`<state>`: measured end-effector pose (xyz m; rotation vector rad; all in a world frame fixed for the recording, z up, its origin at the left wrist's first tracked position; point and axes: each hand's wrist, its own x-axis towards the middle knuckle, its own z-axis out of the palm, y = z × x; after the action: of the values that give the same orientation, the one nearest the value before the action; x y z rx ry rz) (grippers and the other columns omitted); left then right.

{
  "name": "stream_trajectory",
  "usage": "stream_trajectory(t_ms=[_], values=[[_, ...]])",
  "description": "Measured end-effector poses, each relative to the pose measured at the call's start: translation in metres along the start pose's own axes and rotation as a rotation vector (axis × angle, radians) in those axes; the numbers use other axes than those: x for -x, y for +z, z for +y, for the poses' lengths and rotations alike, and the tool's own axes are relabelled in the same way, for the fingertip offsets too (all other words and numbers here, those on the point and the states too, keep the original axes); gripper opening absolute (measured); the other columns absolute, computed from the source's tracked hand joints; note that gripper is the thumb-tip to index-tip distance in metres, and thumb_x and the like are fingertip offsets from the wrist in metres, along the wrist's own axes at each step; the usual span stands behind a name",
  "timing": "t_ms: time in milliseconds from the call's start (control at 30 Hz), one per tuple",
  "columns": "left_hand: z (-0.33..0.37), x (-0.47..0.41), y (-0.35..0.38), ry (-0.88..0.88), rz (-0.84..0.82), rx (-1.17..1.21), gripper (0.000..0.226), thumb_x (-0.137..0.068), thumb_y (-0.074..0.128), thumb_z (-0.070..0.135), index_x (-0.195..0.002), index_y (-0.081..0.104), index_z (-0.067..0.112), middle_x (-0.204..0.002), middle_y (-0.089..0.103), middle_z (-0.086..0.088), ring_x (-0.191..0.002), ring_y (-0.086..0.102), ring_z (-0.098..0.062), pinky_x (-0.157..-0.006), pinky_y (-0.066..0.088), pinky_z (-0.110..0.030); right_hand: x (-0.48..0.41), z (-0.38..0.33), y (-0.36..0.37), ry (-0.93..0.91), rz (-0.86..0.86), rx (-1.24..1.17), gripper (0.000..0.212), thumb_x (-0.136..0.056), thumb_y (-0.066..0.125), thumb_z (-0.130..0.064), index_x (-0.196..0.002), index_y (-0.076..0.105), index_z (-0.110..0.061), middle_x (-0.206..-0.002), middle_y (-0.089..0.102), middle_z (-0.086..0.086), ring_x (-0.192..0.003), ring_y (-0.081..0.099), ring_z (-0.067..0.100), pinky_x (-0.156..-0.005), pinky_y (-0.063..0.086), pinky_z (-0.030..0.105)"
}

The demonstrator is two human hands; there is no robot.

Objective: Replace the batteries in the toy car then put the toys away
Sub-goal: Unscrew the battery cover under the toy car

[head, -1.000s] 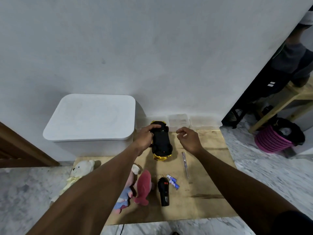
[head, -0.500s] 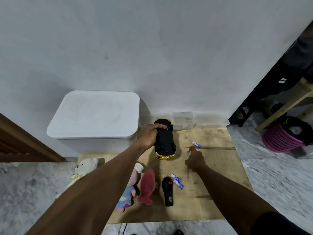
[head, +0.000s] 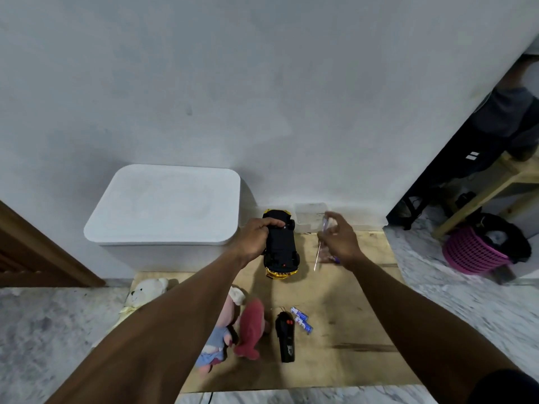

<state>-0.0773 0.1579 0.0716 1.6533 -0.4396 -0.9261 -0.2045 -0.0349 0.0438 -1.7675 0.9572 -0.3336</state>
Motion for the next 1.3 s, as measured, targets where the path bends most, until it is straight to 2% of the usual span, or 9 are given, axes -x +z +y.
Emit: stream_trajectory(t_ms=[67, 167, 267, 400, 500, 867, 1200, 1300], values=[[0.006, 0.002, 0.001, 0.001, -0.009, 0.010, 0.053, -0.093, 0.022, -0.006, -0.108, 0.068, 0.014, -0.109, 0.063, -0.009, -0.089, 0.061, -0.017, -0.067, 0.051, -0.029, 0.000, -0.033, -0.003, -0.082, 0.031, -0.143, 0.061, -0.081, 0.065, 0.005, -0.126, 0.056, -0.037, -0.096, 0.062, 0.013, -0.069, 0.071, 0.028, -0.053, 0.060, 0.037], [0.015, 0.003, 0.002, 0.013, -0.007, 0.003, 0.054, -0.094, 0.022, -0.007, -0.110, 0.069, 0.013, -0.110, 0.063, -0.012, -0.088, 0.063, -0.016, -0.061, 0.053, -0.026, 0.002, -0.071, 0.001, -0.211, 0.027, -0.233, 0.064, -0.077, 0.063, 0.004, -0.120, 0.056, -0.043, -0.094, 0.065, 0.011, -0.077, 0.071, 0.031, -0.060, 0.062, 0.046], [0.022, 0.004, 0.003, 0.017, 0.000, 0.005, 0.054, -0.093, 0.022, -0.008, -0.110, 0.069, 0.012, -0.109, 0.064, -0.013, -0.084, 0.064, -0.015, -0.054, 0.053, -0.023, 0.006, -0.092, 0.009, -0.325, 0.027, -0.264, 0.072, -0.078, 0.062, 0.006, -0.130, 0.052, -0.044, -0.095, 0.062, 0.014, -0.075, 0.069, 0.025, -0.060, 0.062, 0.043], [0.026, 0.004, 0.003, 0.020, 0.015, 0.004, 0.054, -0.093, 0.023, -0.008, -0.108, 0.070, 0.013, -0.108, 0.065, -0.012, -0.084, 0.063, -0.017, -0.062, 0.055, -0.027, 0.009, -0.100, 0.018, -0.423, 0.056, -0.242, 0.074, -0.084, 0.063, 0.007, -0.139, 0.050, -0.041, -0.103, 0.057, 0.015, -0.073, 0.066, 0.023, -0.062, 0.063, 0.041], [0.028, 0.006, 0.002, 0.033, 0.014, 0.005, 0.053, -0.094, 0.023, -0.007, -0.107, 0.071, 0.014, -0.109, 0.065, -0.012, -0.085, 0.064, -0.017, -0.062, 0.055, -0.028, 0.011, -0.100, 0.021, -0.445, 0.087, -0.235, 0.074, -0.084, 0.064, 0.007, -0.140, 0.050, -0.040, -0.104, 0.057, 0.014, -0.071, 0.065, 0.018, -0.063, 0.063, 0.041], [0.031, 0.008, 0.002, 0.028, 0.023, -0.003, 0.053, -0.094, 0.024, -0.006, -0.110, 0.071, 0.013, -0.112, 0.064, -0.015, -0.091, 0.062, -0.023, -0.068, 0.054, -0.032, 0.012, -0.102, 0.022, -0.454, 0.133, -0.267, 0.076, -0.083, 0.064, 0.008, -0.141, 0.049, -0.038, -0.103, 0.059, 0.012, -0.072, 0.065, 0.016, -0.063, 0.063, 0.043], [0.030, 0.010, 0.002, 0.029, 0.018, -0.004, 0.054, -0.092, 0.023, -0.007, -0.107, 0.070, 0.014, -0.106, 0.063, -0.012, -0.087, 0.061, -0.022, -0.072, 0.054, -0.036, 0.013, -0.099, 0.023, -0.465, 0.131, -0.256, 0.077, -0.083, 0.064, 0.007, -0.140, 0.049, -0.042, -0.102, 0.059, 0.011, -0.073, 0.065, 0.018, -0.063, 0.063, 0.042], [0.030, 0.010, 0.002, 0.023, 0.016, -0.007, 0.053, -0.092, 0.024, -0.007, -0.107, 0.070, 0.014, -0.107, 0.064, -0.012, -0.085, 0.061, -0.020, -0.069, 0.053, -0.033, 0.014, -0.099, 0.023, -0.469, 0.136, -0.264, 0.077, -0.083, 0.064, 0.007, -0.139, 0.049, -0.045, -0.102, 0.060, 0.012, -0.073, 0.066, 0.018, -0.063, 0.063, 0.041]])
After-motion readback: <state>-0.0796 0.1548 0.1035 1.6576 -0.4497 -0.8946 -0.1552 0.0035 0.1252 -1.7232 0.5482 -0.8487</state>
